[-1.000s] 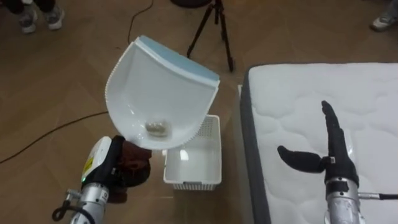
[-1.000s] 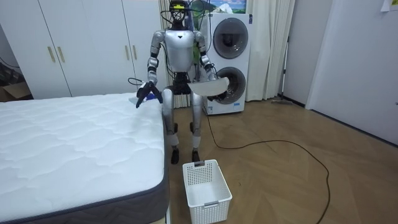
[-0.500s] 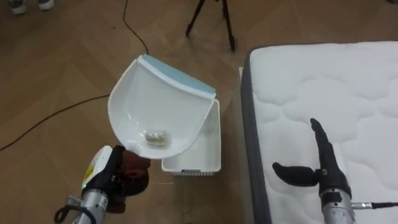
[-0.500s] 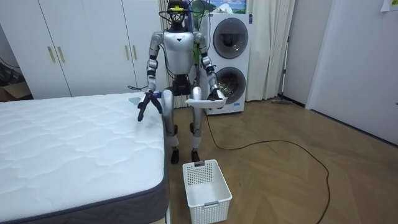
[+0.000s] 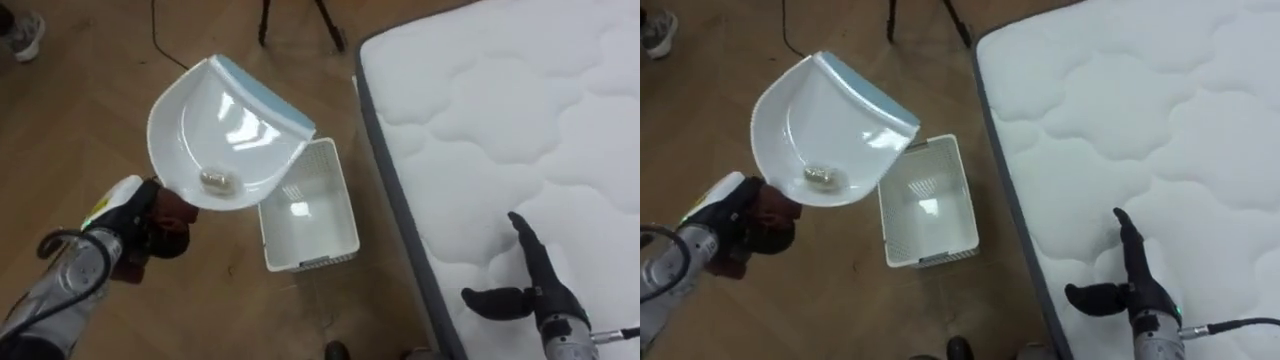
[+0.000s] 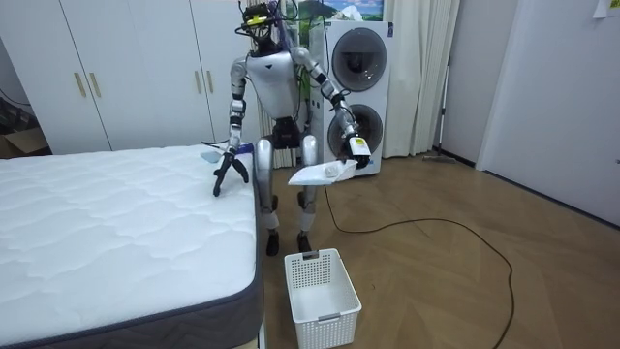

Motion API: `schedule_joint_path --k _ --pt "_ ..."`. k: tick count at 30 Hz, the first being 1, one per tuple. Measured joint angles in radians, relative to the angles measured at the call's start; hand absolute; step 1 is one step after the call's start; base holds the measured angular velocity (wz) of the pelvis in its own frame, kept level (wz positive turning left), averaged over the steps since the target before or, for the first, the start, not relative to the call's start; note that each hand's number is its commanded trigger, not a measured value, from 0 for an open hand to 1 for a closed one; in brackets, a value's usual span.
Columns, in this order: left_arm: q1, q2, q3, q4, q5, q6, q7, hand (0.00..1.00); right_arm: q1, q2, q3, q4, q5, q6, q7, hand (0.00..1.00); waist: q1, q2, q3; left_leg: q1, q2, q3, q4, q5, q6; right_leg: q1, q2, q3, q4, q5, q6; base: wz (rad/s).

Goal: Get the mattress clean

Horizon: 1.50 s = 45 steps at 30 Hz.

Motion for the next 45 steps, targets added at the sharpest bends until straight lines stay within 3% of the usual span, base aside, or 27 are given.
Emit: schedule_joint_path --k 4,8,9,12,15,16,18,23,26,29,36,40,45 --pt "-0.018 0.015 -0.042 0.056 -0.003 0.048 -0.067 1.00 0.001 -0.005 0.000 -0.022 -0.006 0.014 0.002 0.00 -0.021 0.022 0.0030 -0.005 -0.005 0.007 0.005 -0.001 0.002 -0.017 -0.009 0.004 0.025 -0.012 0.000 0.00" --pt "-0.044 0.059 -0.080 0.164 -0.010 0.078 -0.124 1.00 -0.005 -0.010 0.000 -0.054 -0.018 0.015 0.000 0.00 -0.054 0.042 0.0062 -0.012 -0.013 0.030 0.004 -0.001 0.002 -0.048 -0.020 0.022 0.064 -0.030 -0.002 -0.03" --pt "-0.058 0.068 -0.089 0.207 -0.014 0.090 -0.136 1.00 -0.006 -0.019 0.000 -0.064 -0.018 0.011 0.000 0.00 -0.068 0.055 0.0089 -0.013 -0.017 0.033 0.003 -0.001 0.002 -0.052 -0.024 0.025 0.072 -0.035 -0.001 0.00" --pt "-0.064 0.097 -0.114 0.252 -0.007 0.116 -0.171 1.00 -0.006 -0.040 0.002 -0.082 -0.022 0.004 0.000 0.00 -0.077 0.085 0.0079 -0.011 -0.017 0.069 -0.006 -0.001 0.003 -0.072 -0.028 0.047 0.091 -0.042 0.001 -0.11" --pt "-0.069 0.133 -0.124 0.284 -0.005 0.136 -0.201 1.00 -0.008 -0.040 0.002 -0.092 -0.034 -0.004 0.001 0.00 -0.097 0.097 0.0084 0.001 -0.020 0.113 -0.010 -0.002 0.006 -0.084 -0.047 0.057 0.127 -0.063 -0.001 0.00" --pt "-0.073 0.140 -0.129 0.295 -0.005 0.136 -0.206 1.00 -0.008 -0.040 0.002 -0.095 -0.034 -0.005 0.002 0.00 -0.099 0.099 0.0089 0.003 -0.020 0.116 -0.011 -0.002 0.006 -0.084 -0.047 0.059 0.132 -0.066 -0.002 0.00" --pt "-0.072 0.174 -0.153 0.304 -0.018 0.154 -0.232 1.00 -0.006 -0.041 0.003 -0.122 -0.030 -0.002 0.003 0.00 -0.117 0.125 0.0115 0.005 -0.021 0.119 -0.013 -0.002 0.006 -0.085 -0.050 0.057 0.139 -0.073 -0.004 0.00" --pt "-0.063 0.205 -0.155 0.335 -0.050 0.193 -0.274 1.00 -0.005 -0.054 0.005 -0.172 -0.028 -0.002 0.006 0.00 -0.128 0.167 0.0065 0.010 -0.033 0.154 -0.026 -0.002 0.006 -0.115 -0.056 0.099 0.173 -0.086 -0.002 -0.11" --pt "-0.059 0.209 -0.155 0.348 -0.049 0.214 -0.293 1.00 -0.007 -0.060 0.010 -0.183 -0.026 -0.002 0.028 0.00 -0.132 0.168 0.0069 0.021 -0.035 0.170 -0.032 -0.002 0.006 -0.119 -0.054 0.118 0.184 -0.092 -0.001 -0.13" --pt "-0.037 0.211 -0.156 0.349 -0.049 0.214 -0.311 1.00 -0.007 -0.069 0.019 -0.198 -0.013 -0.001 0.042 0.00 -0.138 0.169 0.0073 0.021 -0.031 0.179 -0.033 -0.003 0.004 -0.124 -0.041 0.127 0.186 -0.093 -0.002 -0.06" --pt "-0.014 0.212 -0.161 0.345 -0.034 0.221 -0.332 1.00 -0.005 -0.087 0.023 -0.216 -0.010 0.003 0.067 0.00 -0.145 0.170 0.0069 0.022 -0.030 0.196 -0.038 -0.003 0.004 -0.132 -0.044 0.133 0.191 -0.095 -0.004 -0.01" --pt "-0.034 0.214 -0.162 0.338 0.042 0.221 -0.331 1.00 -0.004 -0.107 0.025 -0.213 -0.010 0.003 0.074 0.00 -0.145 0.175 0.0082 0.032 -0.028 0.203 -0.042 -0.003 0.004 -0.121 -0.054 0.130 0.185 -0.094 -0.002 0.01" --pt "-0.097 0.258 -0.203 0.316 0.089 0.222 -0.330 1.00 -0.007 -0.112 0.025 -0.209 -0.008 0.003 0.068 0.00 -0.145 0.184 0.0112 0.042 -0.031 0.218 -0.053 -0.003 0.006 -0.118 -0.060 0.131 0.185 -0.095 0.001 -0.03"
